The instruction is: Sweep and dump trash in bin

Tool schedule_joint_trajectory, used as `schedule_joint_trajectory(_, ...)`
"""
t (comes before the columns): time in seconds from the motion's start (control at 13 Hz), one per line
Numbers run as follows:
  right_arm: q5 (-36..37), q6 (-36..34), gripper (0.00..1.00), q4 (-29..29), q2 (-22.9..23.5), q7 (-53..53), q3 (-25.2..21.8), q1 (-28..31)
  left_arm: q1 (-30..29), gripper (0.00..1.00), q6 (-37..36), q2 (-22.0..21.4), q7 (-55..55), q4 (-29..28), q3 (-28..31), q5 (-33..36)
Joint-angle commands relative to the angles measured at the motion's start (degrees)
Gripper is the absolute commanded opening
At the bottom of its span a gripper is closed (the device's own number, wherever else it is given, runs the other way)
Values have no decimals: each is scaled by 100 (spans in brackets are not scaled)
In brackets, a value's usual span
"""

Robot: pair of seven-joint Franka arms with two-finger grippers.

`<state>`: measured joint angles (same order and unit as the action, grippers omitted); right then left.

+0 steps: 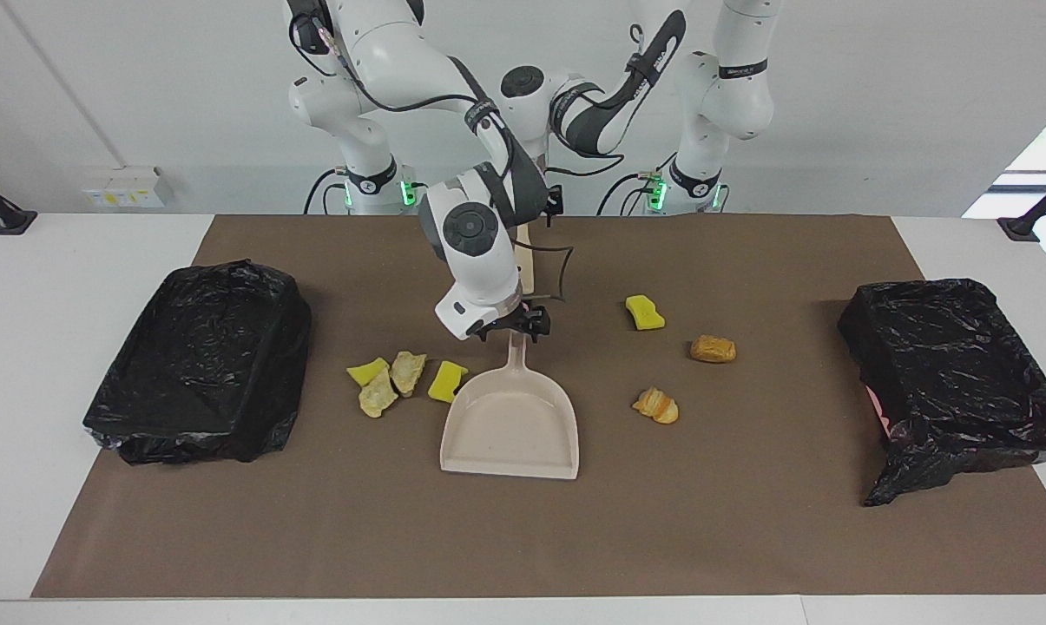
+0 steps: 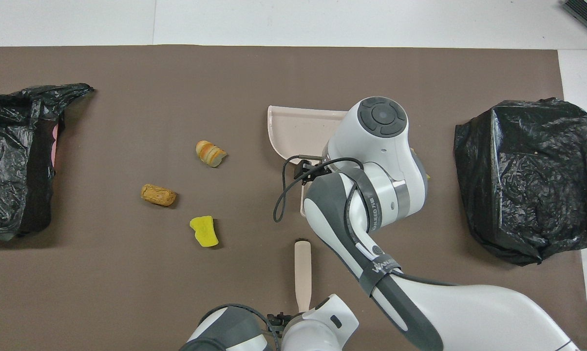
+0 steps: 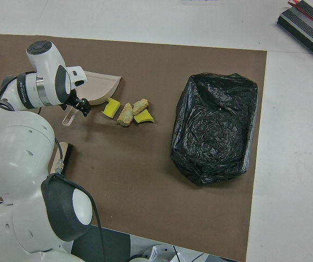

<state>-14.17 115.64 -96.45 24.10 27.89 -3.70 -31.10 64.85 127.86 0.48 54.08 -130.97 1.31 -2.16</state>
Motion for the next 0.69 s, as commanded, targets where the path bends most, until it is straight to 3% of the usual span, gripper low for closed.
schedule_joint_trajectory(0.0, -200, 29, 100, -5, 24, -90, 1, 51, 169, 100, 90, -13, 129, -87, 89, -57)
schedule_joint_trajectory(0.15, -218, 73, 100, -110, -19, -108, 1, 34, 169, 89, -103, -48, 111, -105, 80, -161)
schedule_joint_trajectory(0.38, -218, 64, 100, -128, -28, -117, 1, 34, 160, 50, -323, -136, 103, -70, 89, -197)
schedule_joint_trajectory(0.46, -218, 64, 95, -137, -37, -117, 1, 34, 134, 36, -376, -179, 94, -69, 89, -197)
schedule_joint_trajectory(0.54, -218, 64, 72, -137, -28, -178, 1, 34, 125, 18, -411, -189, 68, -78, 89, -197)
schedule_joint_trajectory(0.61, -218, 64, 52, -129, -20, -178, 1, 34, 133, 7, -481, -197, 76, -61, 89, -197)
